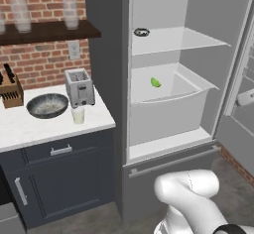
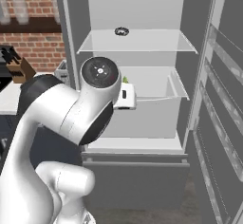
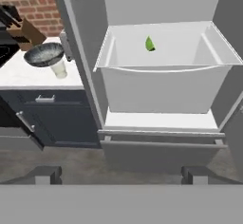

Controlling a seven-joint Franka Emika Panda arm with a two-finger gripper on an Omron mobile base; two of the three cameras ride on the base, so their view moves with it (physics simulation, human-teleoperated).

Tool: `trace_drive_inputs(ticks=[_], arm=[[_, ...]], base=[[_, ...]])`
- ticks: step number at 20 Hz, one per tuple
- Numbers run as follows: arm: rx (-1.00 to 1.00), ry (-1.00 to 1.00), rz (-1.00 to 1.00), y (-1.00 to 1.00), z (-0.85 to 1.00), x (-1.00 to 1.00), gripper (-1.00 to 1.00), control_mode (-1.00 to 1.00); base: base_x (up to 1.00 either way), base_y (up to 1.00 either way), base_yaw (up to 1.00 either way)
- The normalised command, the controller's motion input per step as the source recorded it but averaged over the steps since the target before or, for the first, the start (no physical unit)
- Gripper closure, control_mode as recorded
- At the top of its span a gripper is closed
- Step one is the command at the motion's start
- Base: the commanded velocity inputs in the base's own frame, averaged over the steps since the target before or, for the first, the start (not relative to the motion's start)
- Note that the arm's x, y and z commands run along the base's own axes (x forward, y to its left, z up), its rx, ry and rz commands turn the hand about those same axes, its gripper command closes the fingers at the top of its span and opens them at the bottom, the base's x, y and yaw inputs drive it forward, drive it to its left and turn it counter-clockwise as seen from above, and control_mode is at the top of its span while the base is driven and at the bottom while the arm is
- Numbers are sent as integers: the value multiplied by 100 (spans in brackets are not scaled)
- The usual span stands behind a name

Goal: Grab a lemon wedge from the fridge and one ice cube from the ice bowl, and put them in the glass of lemonade.

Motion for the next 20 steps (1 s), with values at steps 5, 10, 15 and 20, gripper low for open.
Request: trace_drive_inputs(ticks=[5, 10, 15, 20], arm=[[0, 0, 0, 0, 0, 0, -100, 100], [0, 0, 0, 0, 0, 0, -100, 100], [0, 0, 0, 0, 0, 0, -100, 100], [0, 0, 0, 0, 0, 0, -100, 100]], base=[[75, -6, 0], [8, -30, 9], [43, -54, 21], [22, -27, 15]])
